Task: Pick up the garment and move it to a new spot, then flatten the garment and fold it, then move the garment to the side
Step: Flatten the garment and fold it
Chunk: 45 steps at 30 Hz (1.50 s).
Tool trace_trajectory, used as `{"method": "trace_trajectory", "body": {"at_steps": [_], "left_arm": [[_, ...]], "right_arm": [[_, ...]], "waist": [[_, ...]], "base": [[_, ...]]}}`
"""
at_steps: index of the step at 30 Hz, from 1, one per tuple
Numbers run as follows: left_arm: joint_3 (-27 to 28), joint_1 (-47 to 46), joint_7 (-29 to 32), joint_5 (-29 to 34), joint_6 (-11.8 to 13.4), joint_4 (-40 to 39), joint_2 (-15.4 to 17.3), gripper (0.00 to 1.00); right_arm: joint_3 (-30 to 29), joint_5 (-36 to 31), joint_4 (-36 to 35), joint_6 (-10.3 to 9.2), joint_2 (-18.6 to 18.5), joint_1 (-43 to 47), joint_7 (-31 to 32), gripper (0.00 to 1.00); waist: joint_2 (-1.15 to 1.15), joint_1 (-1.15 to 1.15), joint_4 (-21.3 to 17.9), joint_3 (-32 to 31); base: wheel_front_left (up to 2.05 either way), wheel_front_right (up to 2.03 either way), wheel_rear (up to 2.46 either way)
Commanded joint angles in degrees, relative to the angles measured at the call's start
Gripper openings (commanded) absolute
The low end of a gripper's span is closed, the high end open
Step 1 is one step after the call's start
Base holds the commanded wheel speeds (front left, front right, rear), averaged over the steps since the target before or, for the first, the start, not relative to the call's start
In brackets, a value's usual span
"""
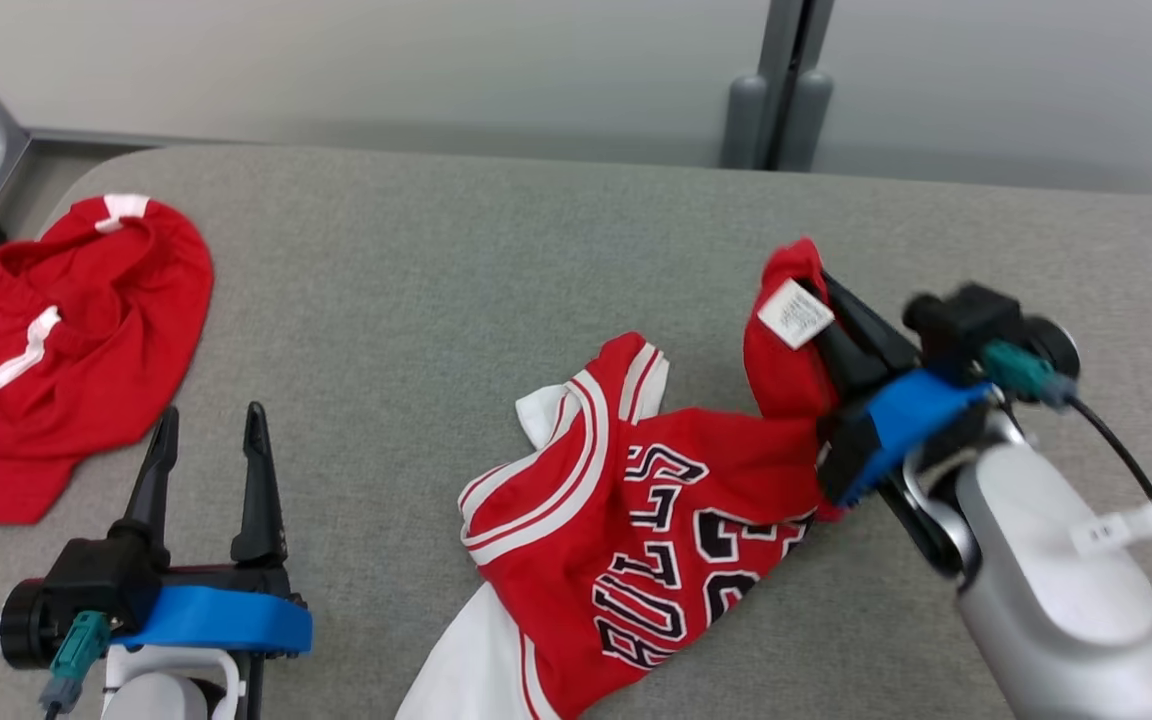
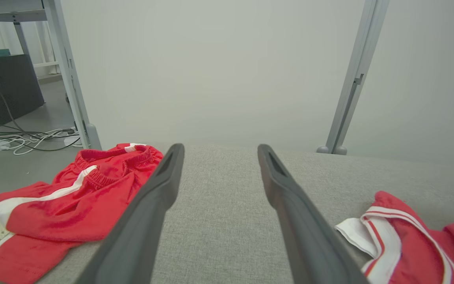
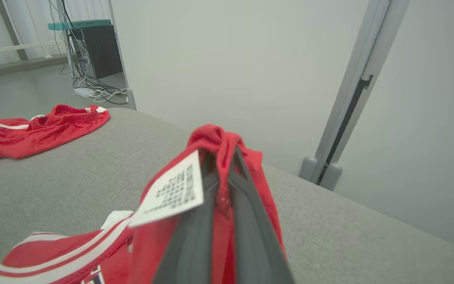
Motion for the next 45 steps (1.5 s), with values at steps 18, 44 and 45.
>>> {"method": "trace_trajectory", "body": {"at_steps": [18, 44, 45], "left_arm": [[-1.16, -5.20, -0.27, 0.86, -1.11, 1.45, -2.29, 1.00], [1.41, -1.30, -0.27, 2.46, -1.48, 0.31, -1.58, 1.00], [1.41, -1.30, -0.27, 2.46, -1.48, 0.31, -1.58, 1.00]], "right_arm": [[5.51, -0.07, 41.93, 0.02, 7.01, -30.86, -11.38, 1.00], [5.44, 8.59, 19.19, 0.02, -2.98, 4.18, -9.47, 1.00], [5.44, 8.59, 19.19, 0.02, -2.98, 4.18, -9.47, 1.00]], "waist": [[-0.01, -0.01, 5.40, 5.80], [-0.01, -0.01, 0.37, 1.86], [-0.01, -0.01, 0.37, 1.86]], "base": [[0.00, 0.00, 0.00], [0.00, 0.00, 0.00], [0.00, 0.00, 0.00]]}}
